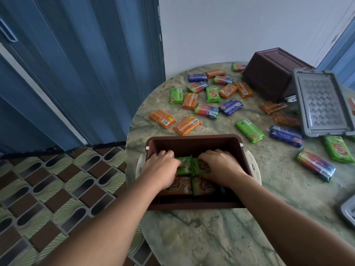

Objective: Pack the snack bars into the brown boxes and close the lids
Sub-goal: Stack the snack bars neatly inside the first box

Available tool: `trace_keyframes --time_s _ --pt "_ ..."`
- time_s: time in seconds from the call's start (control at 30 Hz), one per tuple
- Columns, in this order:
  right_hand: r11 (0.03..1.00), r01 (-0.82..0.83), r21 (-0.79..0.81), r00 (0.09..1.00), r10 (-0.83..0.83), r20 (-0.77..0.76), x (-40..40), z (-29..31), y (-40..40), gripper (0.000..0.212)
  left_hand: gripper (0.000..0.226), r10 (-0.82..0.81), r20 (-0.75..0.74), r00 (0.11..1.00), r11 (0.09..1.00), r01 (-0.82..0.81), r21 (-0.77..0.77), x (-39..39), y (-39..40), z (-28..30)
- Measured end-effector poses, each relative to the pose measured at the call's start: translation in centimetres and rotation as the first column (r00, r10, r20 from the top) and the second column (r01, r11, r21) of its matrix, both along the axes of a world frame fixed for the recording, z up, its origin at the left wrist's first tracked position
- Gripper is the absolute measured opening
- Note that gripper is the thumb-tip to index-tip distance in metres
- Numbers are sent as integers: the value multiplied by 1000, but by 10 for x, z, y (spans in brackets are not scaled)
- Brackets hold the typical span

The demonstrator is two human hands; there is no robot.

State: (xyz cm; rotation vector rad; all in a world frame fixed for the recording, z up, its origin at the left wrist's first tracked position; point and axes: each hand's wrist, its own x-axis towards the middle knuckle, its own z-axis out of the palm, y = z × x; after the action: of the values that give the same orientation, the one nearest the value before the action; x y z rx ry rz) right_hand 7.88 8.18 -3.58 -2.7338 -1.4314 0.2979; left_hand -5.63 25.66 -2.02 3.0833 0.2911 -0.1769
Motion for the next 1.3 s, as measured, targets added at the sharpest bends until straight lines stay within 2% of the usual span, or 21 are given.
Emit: trace_keyframes --time_s 0.17,0.33,0.47,0.57,0.63,0.7,0.77,0.87,0.93,1.0,1.07,1.3 --pt "997 -65 37 996 63 57 -1 3 -2 39 48 -9 -14 1000 1000 9 14 0 -1 1" --pt "998 -41 45 995 36 97 -2 2 -3 45 55 -15 -44 999 999 16 41 -1 -3 5" --pt "994 10 111 996 -20 88 -8 7 -3 49 44 -13 -22 1000 1000 13 -3 -1 -2 6" --pt "947 26 321 988 -73 135 -10 13 -5 41 30 24 120 992 988 -5 -156 0 -1 5" --pt "882 47 470 969 -154 191 -8 18 -7 38 27 90 312 946 971 -14 -239 -1 1 7" --pt "855 99 510 952 -229 200 -5 26 -5 44 27 86 493 866 992 -27 -126 -2 4 7" --pt "889 158 430 949 -257 183 2 32 -2 56 34 61 528 847 996 -86 23 -3 8 9" --pt "953 206 220 960 -241 145 18 38 0 60 56 202 456 867 960 -268 83 2 20 12" --pt "972 196 132 968 -213 132 25 38 0 50 62 335 310 889 931 -362 32 5 30 9" --pt "974 193 116 971 -207 118 29 40 1 42 54 417 187 890 908 -400 -120 6 37 5" --pt "975 198 104 974 -208 96 32 41 4 37 41 457 188 870 878 -406 -253 9 41 4" --pt "974 202 106 973 -212 92 34 37 10 31 31 452 189 872 875 -393 -281 13 49 5"
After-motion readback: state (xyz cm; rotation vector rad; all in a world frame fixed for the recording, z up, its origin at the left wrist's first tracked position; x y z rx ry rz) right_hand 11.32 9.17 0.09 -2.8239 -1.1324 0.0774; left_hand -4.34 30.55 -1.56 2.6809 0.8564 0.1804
